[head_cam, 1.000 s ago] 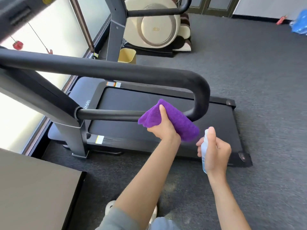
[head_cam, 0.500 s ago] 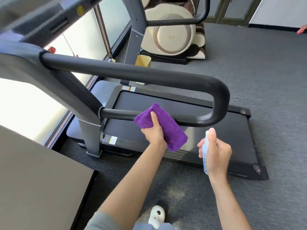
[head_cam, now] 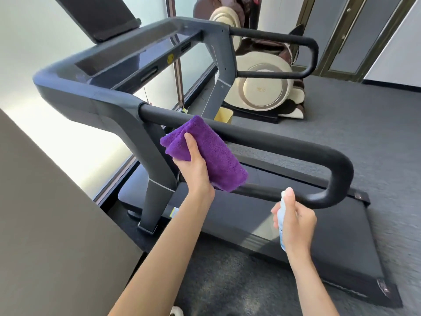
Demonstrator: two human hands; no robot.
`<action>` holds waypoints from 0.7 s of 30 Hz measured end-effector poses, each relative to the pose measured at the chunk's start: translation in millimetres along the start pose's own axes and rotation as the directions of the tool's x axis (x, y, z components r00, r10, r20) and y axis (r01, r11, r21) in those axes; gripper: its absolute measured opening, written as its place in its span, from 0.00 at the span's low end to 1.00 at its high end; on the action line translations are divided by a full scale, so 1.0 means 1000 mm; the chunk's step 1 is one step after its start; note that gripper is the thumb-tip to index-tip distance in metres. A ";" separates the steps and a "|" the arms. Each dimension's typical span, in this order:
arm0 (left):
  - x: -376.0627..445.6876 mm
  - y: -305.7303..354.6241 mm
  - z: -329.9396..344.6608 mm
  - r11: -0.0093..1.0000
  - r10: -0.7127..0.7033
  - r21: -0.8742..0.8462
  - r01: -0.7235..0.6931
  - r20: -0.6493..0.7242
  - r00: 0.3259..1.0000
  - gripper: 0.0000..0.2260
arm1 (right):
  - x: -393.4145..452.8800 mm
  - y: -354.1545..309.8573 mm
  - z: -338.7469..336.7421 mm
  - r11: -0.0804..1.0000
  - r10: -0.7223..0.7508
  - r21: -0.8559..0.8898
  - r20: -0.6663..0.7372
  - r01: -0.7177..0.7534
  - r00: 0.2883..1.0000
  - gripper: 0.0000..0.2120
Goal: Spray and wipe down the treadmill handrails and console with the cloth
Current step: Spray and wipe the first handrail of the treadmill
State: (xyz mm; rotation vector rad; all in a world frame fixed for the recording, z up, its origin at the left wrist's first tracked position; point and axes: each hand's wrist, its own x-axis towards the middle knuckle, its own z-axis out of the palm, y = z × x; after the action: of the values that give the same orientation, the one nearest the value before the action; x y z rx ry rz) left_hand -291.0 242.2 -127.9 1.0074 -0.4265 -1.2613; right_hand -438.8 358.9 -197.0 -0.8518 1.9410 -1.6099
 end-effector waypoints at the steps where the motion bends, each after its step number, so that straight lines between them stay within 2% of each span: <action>1: 0.008 0.007 0.005 1.000 -0.017 -0.006 0.017 -0.042 0.999 0.25 | 0.000 -0.001 0.004 1.000 -0.007 0.004 0.003 0.007 1.000 0.32; 7: 0.052 0.040 0.030 0.995 -0.089 -0.055 0.081 -0.170 0.981 0.29 | 0.002 -0.006 0.026 1.000 0.002 -0.005 0.013 -0.002 1.000 0.32; 13: 0.061 0.038 0.035 0.994 -0.100 -0.072 0.086 -0.218 0.971 0.29 | 0.013 -0.019 0.044 1.000 -0.001 -0.016 0.009 0.001 1.000 0.35; 21: 0.082 0.051 0.021 0.996 -0.085 0.007 0.090 -0.286 0.954 0.30 | 0.017 -0.024 0.046 1.000 -0.018 -0.013 0.020 0.018 1.000 0.34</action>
State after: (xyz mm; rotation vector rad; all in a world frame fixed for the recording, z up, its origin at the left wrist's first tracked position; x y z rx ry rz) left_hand -252.0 156.9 -96.0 1.2165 -0.1719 -1.1684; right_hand -414.3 312.5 -181.6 -0.8898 1.9380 -1.5943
